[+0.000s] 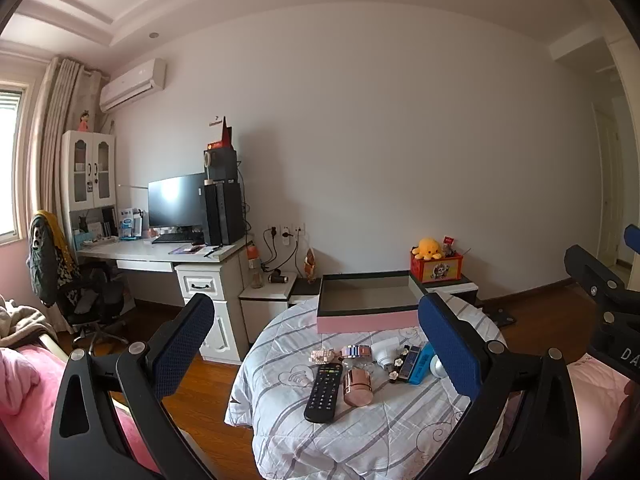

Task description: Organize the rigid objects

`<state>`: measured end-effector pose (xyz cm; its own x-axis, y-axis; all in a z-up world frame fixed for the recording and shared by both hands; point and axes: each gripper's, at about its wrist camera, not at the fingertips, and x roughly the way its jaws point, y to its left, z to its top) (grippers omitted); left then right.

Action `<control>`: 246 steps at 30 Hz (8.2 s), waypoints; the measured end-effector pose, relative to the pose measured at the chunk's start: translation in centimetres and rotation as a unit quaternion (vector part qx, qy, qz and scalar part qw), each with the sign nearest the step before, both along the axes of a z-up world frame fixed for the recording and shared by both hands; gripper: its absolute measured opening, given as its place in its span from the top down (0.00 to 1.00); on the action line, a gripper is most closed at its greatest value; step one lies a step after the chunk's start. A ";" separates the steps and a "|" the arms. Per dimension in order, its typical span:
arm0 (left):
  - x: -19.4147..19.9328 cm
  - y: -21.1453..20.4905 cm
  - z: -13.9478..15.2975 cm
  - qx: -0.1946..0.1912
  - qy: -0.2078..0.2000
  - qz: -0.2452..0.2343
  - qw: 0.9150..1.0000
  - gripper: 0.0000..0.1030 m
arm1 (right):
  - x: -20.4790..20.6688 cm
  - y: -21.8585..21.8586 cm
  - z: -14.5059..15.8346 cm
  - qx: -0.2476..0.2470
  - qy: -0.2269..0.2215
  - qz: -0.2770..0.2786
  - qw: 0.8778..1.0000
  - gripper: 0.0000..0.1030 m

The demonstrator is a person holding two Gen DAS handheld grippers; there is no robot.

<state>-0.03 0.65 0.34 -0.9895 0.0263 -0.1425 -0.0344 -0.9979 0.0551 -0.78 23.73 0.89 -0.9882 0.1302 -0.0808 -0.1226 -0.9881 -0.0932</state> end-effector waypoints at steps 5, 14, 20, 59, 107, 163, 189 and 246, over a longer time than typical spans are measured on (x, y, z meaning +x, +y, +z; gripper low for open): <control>0.2 0.1 0.2 -0.003 0.004 0.000 1.000 0.00 | 0.2 0.2 0.0 -0.003 0.006 0.001 1.000 0.00; 1.4 -0.4 1.0 0.004 0.031 0.002 1.000 0.00 | 0.8 -0.1 0.6 -0.006 0.019 0.002 1.000 0.00; 2.4 -0.8 1.4 0.011 0.063 0.001 0.998 0.00 | 1.4 -0.2 1.0 -0.008 0.040 0.014 0.999 0.00; -1.7 -0.4 -0.4 -0.003 0.042 0.014 0.999 0.00 | -2.2 -0.8 -0.6 -0.002 0.002 0.015 1.000 0.00; -26.5 -0.6 -23.1 -0.008 -0.339 -0.036 0.940 0.00 | -24.3 3.9 -20.6 -0.059 -0.331 0.053 0.940 0.00; -47.7 8.1 -12.0 -0.037 -0.309 -0.157 0.937 0.57 | -47.0 -0.6 -12.9 -0.007 -0.361 0.153 0.920 0.29; -52.3 6.3 -15.3 -0.022 -0.346 -0.094 0.933 0.19 | -51.4 -0.2 -16.0 -0.013 -0.409 0.126 0.904 0.21; -21.2 2.1 -11.1 -0.028 -0.215 -0.053 0.975 0.00 | -20.0 2.8 -10.6 -0.026 -0.240 0.036 0.970 0.16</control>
<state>-21.24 2.77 -10.73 -0.8302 0.1061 -0.5473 -0.1701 -0.9831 0.0674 -20.81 26.52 -9.66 -0.8417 0.0447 -0.5382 -0.0072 -0.9974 -0.0715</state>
